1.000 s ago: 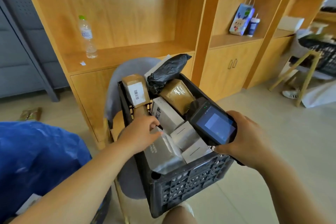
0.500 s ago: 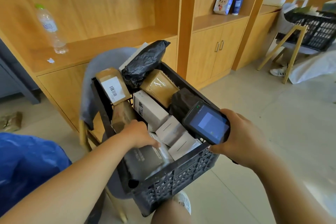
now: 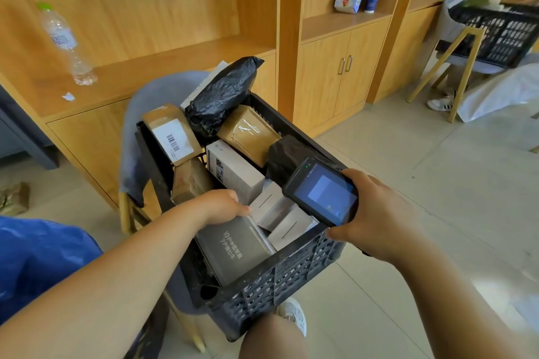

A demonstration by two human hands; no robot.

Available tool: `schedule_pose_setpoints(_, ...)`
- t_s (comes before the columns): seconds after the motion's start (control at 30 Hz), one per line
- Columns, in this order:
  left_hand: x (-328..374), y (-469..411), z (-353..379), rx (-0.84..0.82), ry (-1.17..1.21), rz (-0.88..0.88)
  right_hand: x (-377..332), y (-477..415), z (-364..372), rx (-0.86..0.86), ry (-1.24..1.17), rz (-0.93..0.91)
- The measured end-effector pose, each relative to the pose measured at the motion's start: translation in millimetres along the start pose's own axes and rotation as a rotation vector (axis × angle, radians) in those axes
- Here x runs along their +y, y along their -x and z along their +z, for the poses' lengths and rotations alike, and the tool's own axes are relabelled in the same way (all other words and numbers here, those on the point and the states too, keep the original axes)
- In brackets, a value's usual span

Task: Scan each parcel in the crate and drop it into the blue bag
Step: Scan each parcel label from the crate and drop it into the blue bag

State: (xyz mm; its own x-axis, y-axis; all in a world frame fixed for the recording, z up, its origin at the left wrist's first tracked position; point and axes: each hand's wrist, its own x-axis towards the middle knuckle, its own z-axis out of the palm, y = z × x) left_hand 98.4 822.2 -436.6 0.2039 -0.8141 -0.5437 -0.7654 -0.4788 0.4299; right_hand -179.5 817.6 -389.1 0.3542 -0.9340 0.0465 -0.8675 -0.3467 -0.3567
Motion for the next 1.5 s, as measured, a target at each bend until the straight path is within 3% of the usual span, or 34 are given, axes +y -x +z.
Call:
schedule_pose_setpoints(0.17, -1, -3, -6, -0.055, 0.079, -0.011, -4, -3, 2, 0.007, -0.018, -0.021)
schedule_pose_setpoints(0.3, 3, -9, -6, 0.0, 0.129, -0.01, -7, -5, 4, 0.009, -0.004, -0.026)
schedule_pose_setpoints(0.5, 17, 2, -43, 0.263, -0.003, -0.042, -7, -8, -1, 0.035, -0.03, -0.044)
schedule_pose_setpoints(0.73, 16, 56, -99, 0.571, 0.239, 0.09, -18, -16, -8, 0.101, -0.08, -0.054)
schedule_pose_setpoints(0.93, 10, 92, -96, 0.892, 0.47, 0.385, -27, -15, -11, 0.124, -0.162, -0.078)
schedule_pose_setpoints(1.0, 0, 92, -79, 0.8, 0.45, 0.401, -28, -12, -12, 0.129, -0.194, -0.08)
schedule_pose_setpoints(1.1, -16, 78, -46, 0.563, 0.396, 0.274, -29, -8, -13, 0.128, -0.177, -0.087)
schedule_pose_setpoints(1.23, -19, 65, -12, 0.363, 0.432, 0.211, -27, 2, -10, 0.138, -0.155, -0.083)
schedule_pose_setpoints(1.5, -17, 55, -1, 0.227, 0.514, 0.19, -20, 10, -16, 0.14, -0.087, -0.021)
